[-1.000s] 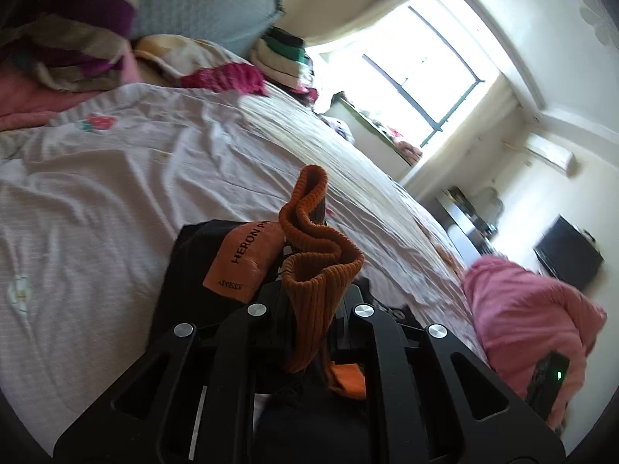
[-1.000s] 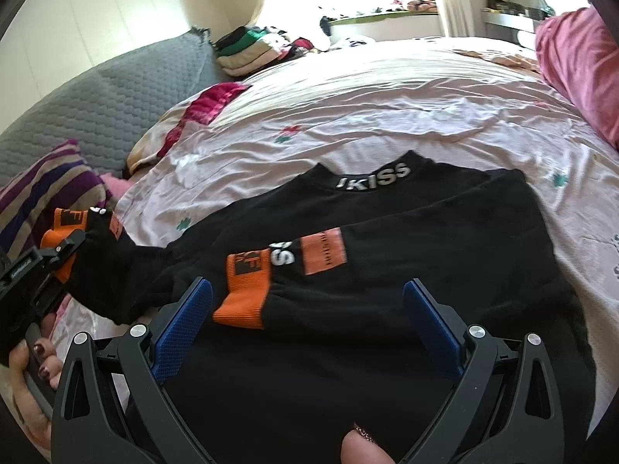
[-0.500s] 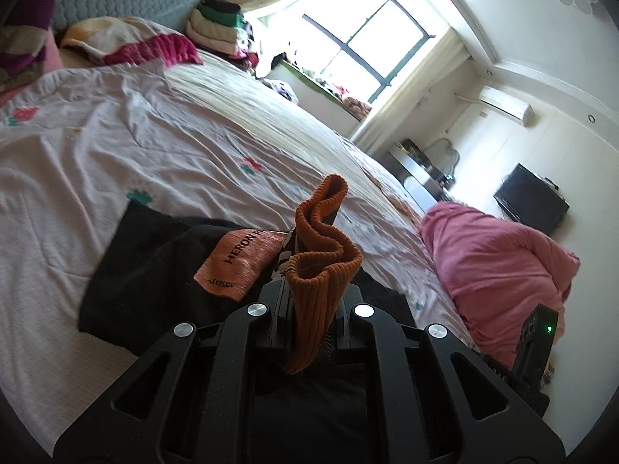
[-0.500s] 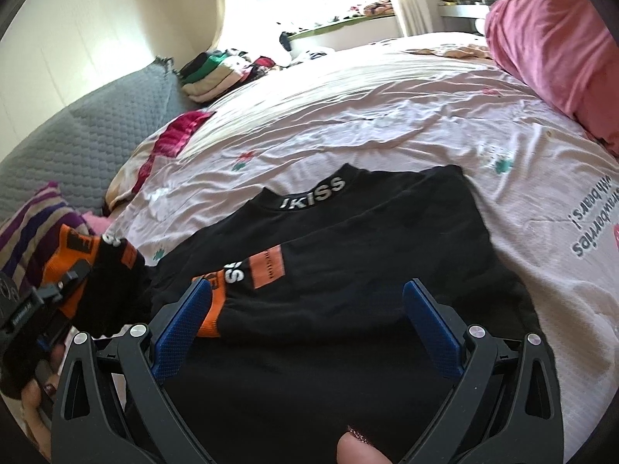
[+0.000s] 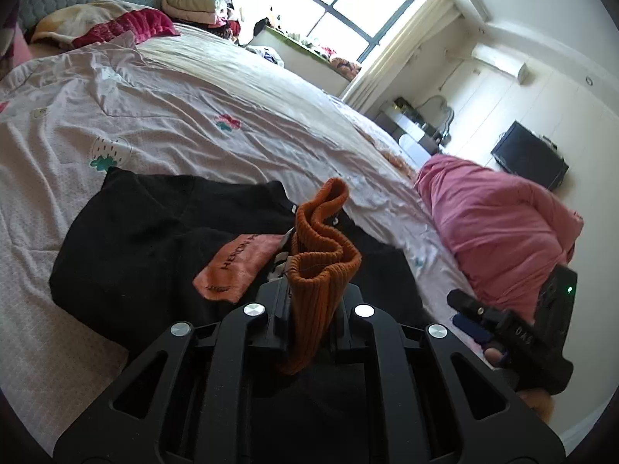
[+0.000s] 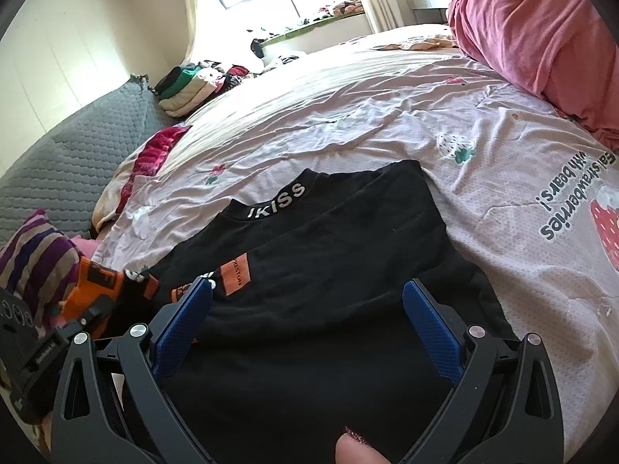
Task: Fold small clothes
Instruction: 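Lift the second sleeve by its cuff with the left gripper, then lay the orange cuff across the shirt body and open the left gripper, then grasp the laid orange cuff with the right gripper, then straighten the cuff flat on the shirt body and open the right gripper, then move both grippers along the shirt body to the sweatshirt hem, then close both grippers on the black sweatshirt hem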
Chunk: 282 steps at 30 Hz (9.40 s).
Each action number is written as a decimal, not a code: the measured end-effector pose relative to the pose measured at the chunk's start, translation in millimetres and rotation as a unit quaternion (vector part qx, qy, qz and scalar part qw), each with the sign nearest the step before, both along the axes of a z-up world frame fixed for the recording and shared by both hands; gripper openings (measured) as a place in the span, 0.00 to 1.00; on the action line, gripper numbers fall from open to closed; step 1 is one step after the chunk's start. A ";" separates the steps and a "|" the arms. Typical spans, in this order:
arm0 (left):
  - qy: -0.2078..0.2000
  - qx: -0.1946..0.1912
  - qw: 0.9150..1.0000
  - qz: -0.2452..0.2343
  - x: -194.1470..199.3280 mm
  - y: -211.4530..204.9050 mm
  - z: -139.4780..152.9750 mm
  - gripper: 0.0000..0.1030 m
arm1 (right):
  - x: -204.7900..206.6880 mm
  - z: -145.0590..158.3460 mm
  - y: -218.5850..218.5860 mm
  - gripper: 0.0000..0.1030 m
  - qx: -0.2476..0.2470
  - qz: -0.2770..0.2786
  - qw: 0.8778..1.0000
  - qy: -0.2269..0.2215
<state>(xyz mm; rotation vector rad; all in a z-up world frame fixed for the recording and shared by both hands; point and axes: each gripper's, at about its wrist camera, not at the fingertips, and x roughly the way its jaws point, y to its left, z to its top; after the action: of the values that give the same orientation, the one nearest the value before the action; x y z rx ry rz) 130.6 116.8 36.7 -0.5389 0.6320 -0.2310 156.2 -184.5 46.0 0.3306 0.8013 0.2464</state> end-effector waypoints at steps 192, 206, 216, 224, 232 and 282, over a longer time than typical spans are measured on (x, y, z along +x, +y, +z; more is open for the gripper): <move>0.128 0.220 0.967 -0.025 57.2 -36.5 -15.3 0.91 | 29.6 -20.1 -8.8 0.94 -0.077 0.073 0.994 0.013; 0.113 0.238 0.964 -0.023 33.1 -43.8 1.5 0.91 | 2.8 -4.7 -17.3 0.95 -0.079 0.074 0.994 -0.008; 0.103 0.253 0.962 -0.019 14.3 -46.3 9.4 0.91 | -21.6 0.8 -28.0 0.95 -0.088 0.078 0.993 -0.018; 0.094 0.247 0.964 -0.018 -6.3 -49.8 10.2 0.91 | -43.2 -4.4 -33.8 0.95 -0.098 0.086 0.991 -0.015; 0.101 0.242 0.965 -0.009 -29.7 -49.1 -0.5 0.91 | -58.4 -15.4 -43.2 0.95 -0.102 0.084 0.991 -0.002; 0.178 0.112 0.978 -0.003 -147.0 17.3 -53.5 0.65 | -146.2 -76.2 -78.9 0.94 -0.115 0.148 0.980 0.068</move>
<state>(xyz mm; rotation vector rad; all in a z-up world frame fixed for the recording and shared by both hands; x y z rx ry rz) -16.4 134.1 -16.8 -0.3609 0.9943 -0.0665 10.0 -263.4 -30.2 0.0075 1.0051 0.4088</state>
